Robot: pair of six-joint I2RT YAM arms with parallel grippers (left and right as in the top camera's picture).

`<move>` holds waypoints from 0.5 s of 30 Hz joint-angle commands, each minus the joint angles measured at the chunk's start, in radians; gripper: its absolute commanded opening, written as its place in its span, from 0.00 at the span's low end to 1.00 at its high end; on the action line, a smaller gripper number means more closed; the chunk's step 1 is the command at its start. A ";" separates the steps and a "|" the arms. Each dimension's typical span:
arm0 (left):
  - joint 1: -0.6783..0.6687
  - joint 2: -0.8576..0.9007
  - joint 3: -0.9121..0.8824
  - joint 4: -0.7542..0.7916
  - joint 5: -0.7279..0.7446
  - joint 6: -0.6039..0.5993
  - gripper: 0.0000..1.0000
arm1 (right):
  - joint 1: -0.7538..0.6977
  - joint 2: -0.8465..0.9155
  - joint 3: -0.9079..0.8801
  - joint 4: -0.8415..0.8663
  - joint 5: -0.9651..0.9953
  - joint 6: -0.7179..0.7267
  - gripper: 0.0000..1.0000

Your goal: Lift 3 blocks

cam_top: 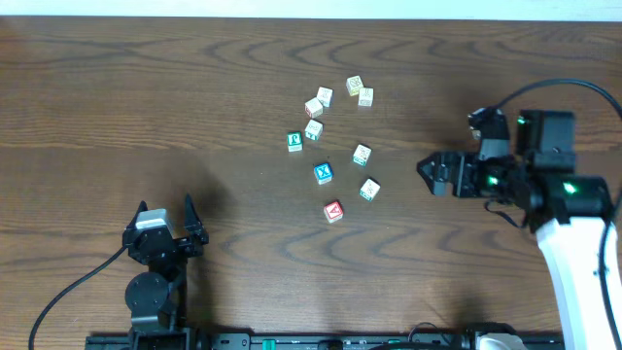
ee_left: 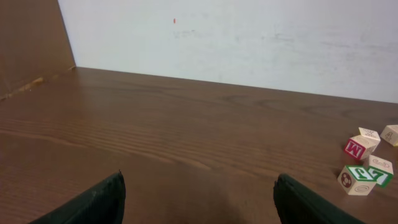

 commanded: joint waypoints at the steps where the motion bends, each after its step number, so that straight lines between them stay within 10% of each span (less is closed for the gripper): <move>1: 0.002 -0.005 -0.015 -0.043 -0.003 -0.009 0.77 | 0.077 0.091 0.017 0.029 0.042 0.115 0.96; 15: 0.002 -0.005 -0.015 -0.043 -0.003 -0.009 0.77 | 0.416 0.371 0.017 0.153 0.487 0.750 0.90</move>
